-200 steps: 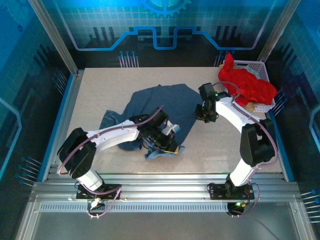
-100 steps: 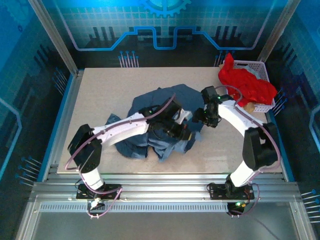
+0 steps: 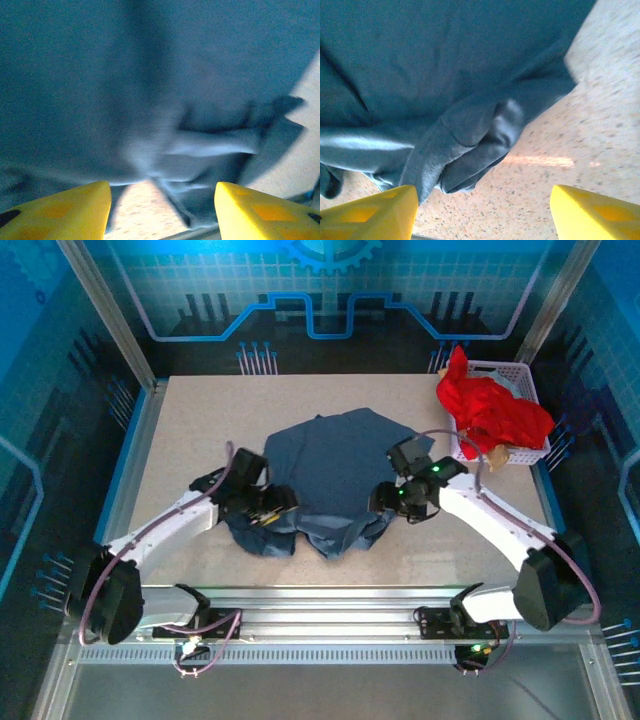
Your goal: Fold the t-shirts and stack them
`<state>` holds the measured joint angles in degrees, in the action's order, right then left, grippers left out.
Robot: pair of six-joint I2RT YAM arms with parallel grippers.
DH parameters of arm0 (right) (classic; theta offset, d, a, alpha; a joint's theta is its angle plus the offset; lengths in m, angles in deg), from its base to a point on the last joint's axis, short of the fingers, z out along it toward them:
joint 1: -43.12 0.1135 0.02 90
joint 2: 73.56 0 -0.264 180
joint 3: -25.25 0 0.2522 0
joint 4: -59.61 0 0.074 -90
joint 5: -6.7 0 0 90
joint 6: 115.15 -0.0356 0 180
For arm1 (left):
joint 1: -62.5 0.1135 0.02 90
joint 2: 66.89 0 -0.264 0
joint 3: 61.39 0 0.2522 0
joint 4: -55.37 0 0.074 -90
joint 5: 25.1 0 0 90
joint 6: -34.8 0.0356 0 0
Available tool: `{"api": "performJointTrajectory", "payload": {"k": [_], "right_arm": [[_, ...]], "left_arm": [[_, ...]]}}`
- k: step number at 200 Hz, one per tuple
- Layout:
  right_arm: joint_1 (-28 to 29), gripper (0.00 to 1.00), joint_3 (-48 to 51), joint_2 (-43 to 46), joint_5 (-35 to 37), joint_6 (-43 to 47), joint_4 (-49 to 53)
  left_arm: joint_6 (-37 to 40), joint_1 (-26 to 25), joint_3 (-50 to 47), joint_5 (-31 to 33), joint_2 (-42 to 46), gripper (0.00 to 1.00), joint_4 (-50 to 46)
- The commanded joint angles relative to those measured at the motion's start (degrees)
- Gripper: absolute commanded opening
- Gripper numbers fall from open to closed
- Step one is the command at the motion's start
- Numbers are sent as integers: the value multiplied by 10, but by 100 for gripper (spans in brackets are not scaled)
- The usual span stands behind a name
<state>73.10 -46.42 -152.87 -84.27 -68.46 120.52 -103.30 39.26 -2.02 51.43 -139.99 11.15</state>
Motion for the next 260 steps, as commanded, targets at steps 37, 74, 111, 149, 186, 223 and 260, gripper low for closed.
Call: {"api": "performJointTrajectory", "payload": {"k": [37,74,111,149,186,223,260], "right_arm": [[6,69,-12,-162,-51,-54,-81],[-19,21,-52,-211,23,-49,-26],[-64,0,-61,-186,92,-25,4],[-73,0,-67,-143,127,11,8],[-68,0,-53,-142,101,23,-11],[-71,0,-93,-108,138,31,-6],[-97,0,-217,-46,171,43,1]], "left_arm": [[-78,92,-75,20,-99,59,-63],[-33,139,-43,81,-174,20,-45],[5,155,19,101,-182,0,-89],[16,156,12,81,-120,6,-118],[14,151,-36,13,-93,4,-83],[46,104,-17,-54,-96,0,-63],[62,24,82,-109,-82,0,-39]]}}
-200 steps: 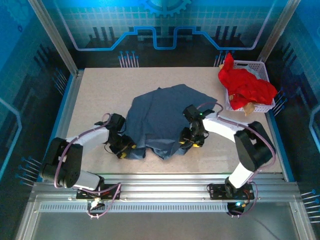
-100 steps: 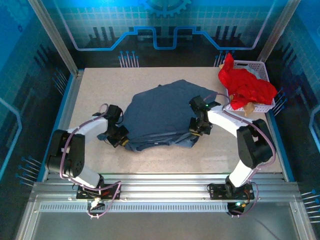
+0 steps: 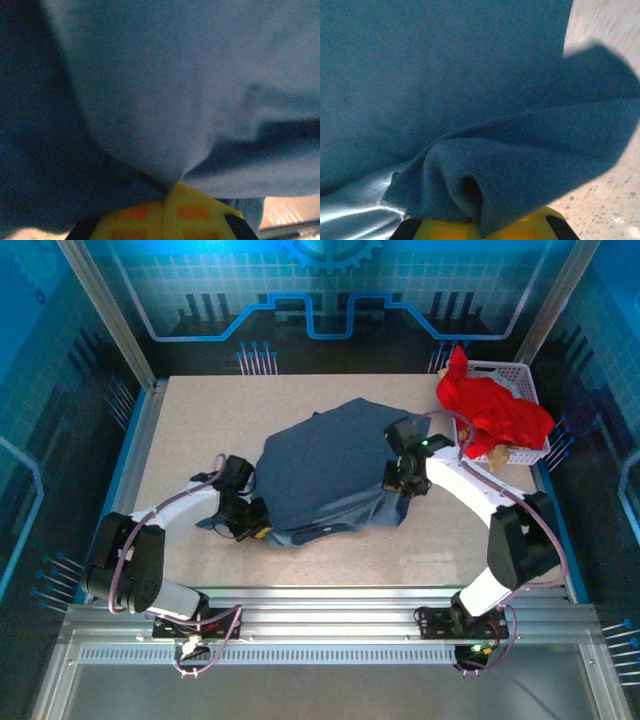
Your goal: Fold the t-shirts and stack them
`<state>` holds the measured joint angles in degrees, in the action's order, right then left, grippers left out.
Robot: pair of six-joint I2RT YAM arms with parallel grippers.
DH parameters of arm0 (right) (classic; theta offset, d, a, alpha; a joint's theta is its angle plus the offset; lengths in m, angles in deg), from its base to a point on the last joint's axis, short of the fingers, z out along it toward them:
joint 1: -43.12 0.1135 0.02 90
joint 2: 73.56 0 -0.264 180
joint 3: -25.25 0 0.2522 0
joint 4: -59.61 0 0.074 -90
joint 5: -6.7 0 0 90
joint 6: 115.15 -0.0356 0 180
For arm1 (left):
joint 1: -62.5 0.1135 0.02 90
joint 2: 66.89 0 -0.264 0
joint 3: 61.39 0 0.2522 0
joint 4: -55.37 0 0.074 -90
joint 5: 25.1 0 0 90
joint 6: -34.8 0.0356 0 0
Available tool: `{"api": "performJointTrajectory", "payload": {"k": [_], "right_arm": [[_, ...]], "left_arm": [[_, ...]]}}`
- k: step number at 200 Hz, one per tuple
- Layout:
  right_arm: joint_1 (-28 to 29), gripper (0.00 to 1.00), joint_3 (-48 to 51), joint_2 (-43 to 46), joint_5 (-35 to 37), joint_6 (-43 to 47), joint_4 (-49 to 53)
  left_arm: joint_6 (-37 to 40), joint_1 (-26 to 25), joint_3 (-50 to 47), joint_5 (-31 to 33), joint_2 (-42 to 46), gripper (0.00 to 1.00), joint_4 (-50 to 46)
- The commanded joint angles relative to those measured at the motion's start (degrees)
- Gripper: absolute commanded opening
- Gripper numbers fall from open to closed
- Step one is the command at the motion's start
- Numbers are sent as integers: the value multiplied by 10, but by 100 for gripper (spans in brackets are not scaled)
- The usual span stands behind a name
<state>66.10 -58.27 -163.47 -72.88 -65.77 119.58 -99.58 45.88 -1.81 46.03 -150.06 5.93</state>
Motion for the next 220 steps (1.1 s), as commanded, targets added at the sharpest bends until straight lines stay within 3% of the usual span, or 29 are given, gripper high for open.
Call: {"api": "performJointTrajectory", "payload": {"k": [1,38,71,120,138,154,175,189,208,220], "right_arm": [[-29,0,-103,61,57,18,10],[-65,0,-259,103,71,54,-22],[-105,0,-325,156,57,82,-111],[-145,0,-453,42,-88,34,-199],[-131,0,-499,-41,-128,9,-235],[-108,0,-578,-145,-168,5,-244],[-74,0,-799,-356,-226,-10,-165],[-60,0,-989,-521,-265,-46,-116],[-52,38,-1096,-647,-289,-91,-84],[-44,50,-1081,-655,-292,-82,-60]], "left_arm": [[25,-43,83,-57,19,0,15],[6,-99,204,-114,34,0,79],[-42,-166,286,-221,56,0,199],[-278,-165,312,-244,54,0,469],[-376,-125,293,-242,25,0,596],[-463,-58,244,-212,7,0,696],[-510,45,164,-161,-3,0,720],[-503,115,115,-125,0,0,673],[-460,205,72,-94,-1,0,582],[-446,249,62,-104,-30,2,551]]}}
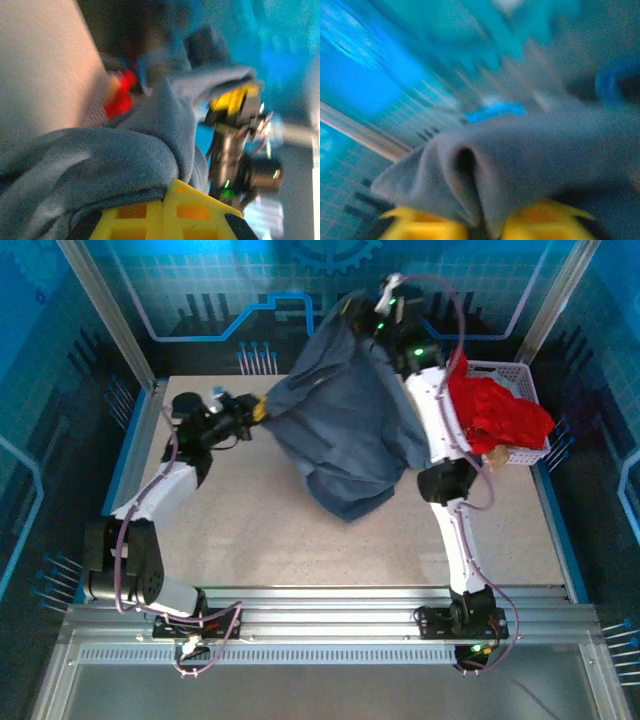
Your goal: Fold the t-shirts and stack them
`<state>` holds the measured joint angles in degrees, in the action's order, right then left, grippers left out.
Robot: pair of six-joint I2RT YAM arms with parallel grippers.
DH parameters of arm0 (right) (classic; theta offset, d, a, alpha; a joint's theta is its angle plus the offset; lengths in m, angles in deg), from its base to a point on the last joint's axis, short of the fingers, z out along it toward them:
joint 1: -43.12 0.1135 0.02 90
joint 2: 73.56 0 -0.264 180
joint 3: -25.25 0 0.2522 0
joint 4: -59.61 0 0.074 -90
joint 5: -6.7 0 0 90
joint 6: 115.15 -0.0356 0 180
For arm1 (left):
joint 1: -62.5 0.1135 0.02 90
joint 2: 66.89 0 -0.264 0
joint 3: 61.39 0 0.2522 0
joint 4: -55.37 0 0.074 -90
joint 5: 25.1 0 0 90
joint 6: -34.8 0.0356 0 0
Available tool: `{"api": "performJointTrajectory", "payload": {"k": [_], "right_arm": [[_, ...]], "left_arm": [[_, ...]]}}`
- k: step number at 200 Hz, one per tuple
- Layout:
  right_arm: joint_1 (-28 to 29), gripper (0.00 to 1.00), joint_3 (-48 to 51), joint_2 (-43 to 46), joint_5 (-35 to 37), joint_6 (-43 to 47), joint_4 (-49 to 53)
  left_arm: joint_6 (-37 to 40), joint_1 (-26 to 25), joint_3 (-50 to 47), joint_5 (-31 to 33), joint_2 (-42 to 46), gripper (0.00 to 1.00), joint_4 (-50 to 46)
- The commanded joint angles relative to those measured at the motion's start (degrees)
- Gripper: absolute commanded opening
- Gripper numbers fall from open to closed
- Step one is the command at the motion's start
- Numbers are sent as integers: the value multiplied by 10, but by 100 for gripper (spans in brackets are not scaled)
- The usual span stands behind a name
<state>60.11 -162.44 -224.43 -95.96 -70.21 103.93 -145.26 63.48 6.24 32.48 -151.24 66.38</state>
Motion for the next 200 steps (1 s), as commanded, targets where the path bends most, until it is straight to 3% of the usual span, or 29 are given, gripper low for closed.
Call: {"api": "performJointTrajectory", "payload": {"k": [1,22,34,43,59,69,85,113,135,166,200], "right_arm": [[17,51,-37,-45,-61,-36,98],[36,57,58,10,-45,9,114],[42,58,170,74,-38,16,95],[45,61,276,139,-28,16,64],[50,64,475,264,13,1,18],[54,63,591,329,37,-15,12],[62,62,754,420,55,-55,7],[104,63,951,526,64,-109,10],[157,63,1026,559,74,-146,6],[194,63,1080,521,45,-212,-41],[191,61,1048,440,53,-219,-68]], "left_arm": [[12,77,-19,30,-21,4,-54],[49,129,-28,-13,-61,41,-91],[107,145,-33,7,-35,66,-192],[172,151,-19,30,-15,73,-302],[309,144,36,111,12,74,-527],[369,130,55,169,24,74,-609],[410,101,48,212,39,73,-660],[415,71,-2,198,35,72,-667],[429,17,7,204,17,69,-716],[402,-82,-15,199,27,67,-745],[393,-100,-57,212,51,64,-749]]}}
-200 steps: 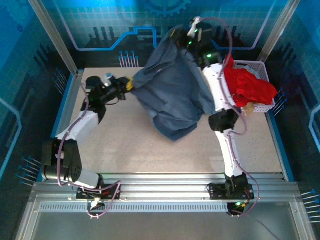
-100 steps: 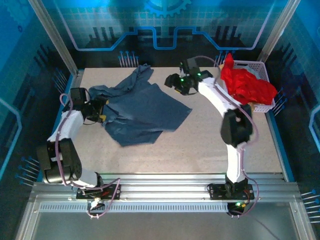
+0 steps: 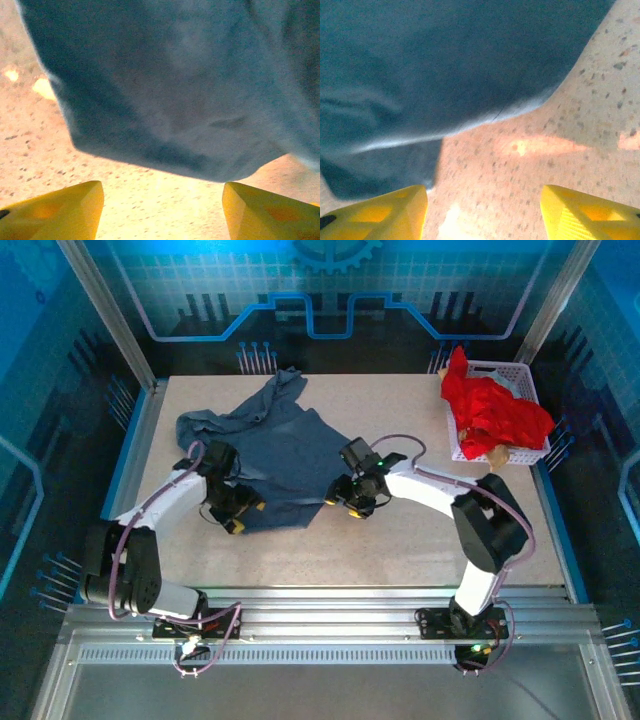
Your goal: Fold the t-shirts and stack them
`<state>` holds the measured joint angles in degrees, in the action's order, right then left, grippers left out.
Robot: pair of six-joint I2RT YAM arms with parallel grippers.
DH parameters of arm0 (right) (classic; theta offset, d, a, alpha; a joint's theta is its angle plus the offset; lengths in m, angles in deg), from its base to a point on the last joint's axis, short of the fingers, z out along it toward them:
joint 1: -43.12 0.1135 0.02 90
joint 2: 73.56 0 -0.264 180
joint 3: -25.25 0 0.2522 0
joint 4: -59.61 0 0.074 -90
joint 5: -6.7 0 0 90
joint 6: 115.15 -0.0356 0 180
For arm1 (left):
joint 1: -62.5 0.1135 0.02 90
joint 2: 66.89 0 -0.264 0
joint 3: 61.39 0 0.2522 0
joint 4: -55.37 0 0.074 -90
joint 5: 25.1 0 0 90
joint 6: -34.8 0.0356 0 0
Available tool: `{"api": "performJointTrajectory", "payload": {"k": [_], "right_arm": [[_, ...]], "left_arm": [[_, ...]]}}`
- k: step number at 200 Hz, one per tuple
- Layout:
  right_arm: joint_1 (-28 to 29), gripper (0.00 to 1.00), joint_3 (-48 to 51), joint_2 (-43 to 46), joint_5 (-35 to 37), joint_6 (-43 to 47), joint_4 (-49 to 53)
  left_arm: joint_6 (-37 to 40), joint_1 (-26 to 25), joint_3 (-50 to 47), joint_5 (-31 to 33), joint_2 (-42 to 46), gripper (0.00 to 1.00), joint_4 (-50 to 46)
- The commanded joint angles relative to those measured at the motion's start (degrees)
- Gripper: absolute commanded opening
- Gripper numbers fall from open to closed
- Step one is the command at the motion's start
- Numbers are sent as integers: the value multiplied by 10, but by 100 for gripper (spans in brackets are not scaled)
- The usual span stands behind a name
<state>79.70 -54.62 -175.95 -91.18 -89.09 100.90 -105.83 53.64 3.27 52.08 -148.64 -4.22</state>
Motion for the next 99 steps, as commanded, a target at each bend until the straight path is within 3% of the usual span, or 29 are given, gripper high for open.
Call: {"api": "performJointTrajectory", "payload": {"k": [1,21,39,67,89,99], "right_arm": [[-5,60,-32,-47,6,-30,-37],[-16,55,-67,-93,24,-31,-20],[-26,44,-89,-122,38,-34,-14],[-37,18,-117,-139,52,-11,-15],[-36,0,-133,-116,77,22,1],[-35,0,-134,-99,86,35,10]], "left_arm": [[0,-2,-27,17,26,64,-44],[7,-2,-30,25,34,65,-54],[6,-1,-37,24,40,67,-49],[4,0,-53,19,19,67,19],[31,8,-43,31,-24,57,70],[40,12,-37,34,-43,48,84]]}}
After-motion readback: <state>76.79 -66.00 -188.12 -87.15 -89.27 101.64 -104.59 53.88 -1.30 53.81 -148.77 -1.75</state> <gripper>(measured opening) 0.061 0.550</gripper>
